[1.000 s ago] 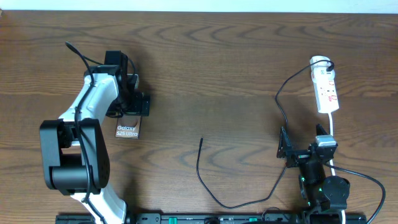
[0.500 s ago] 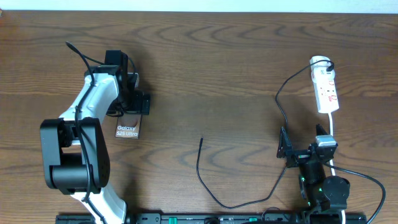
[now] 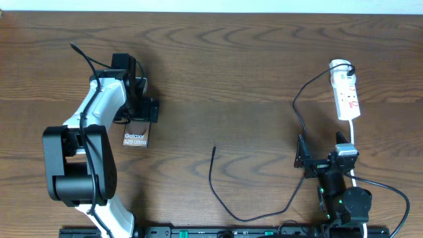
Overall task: Plug charger to phone and switch on socket
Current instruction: 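Lower the left gripper and close it on the phone's sides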
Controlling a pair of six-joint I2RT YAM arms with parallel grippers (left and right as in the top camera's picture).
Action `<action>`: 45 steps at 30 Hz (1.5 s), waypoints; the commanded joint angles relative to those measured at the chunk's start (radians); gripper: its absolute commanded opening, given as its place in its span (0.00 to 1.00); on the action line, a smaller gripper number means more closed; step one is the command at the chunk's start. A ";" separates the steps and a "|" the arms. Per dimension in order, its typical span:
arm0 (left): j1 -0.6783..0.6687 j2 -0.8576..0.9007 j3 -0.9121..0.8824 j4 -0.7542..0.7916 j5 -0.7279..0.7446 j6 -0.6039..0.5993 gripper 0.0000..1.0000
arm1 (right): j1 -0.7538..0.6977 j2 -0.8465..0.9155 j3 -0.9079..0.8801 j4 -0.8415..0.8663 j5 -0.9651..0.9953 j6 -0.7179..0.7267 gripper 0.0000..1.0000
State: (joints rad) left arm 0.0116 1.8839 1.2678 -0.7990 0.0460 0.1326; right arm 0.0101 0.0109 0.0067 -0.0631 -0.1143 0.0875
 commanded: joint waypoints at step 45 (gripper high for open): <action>0.005 0.032 -0.120 0.117 -0.009 0.040 1.00 | -0.010 -0.005 -0.001 -0.004 0.007 0.009 0.99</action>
State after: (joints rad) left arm 0.0116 1.9003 1.1633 -0.6788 0.0463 0.1581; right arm 0.0101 0.0109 0.0067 -0.0631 -0.1143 0.0875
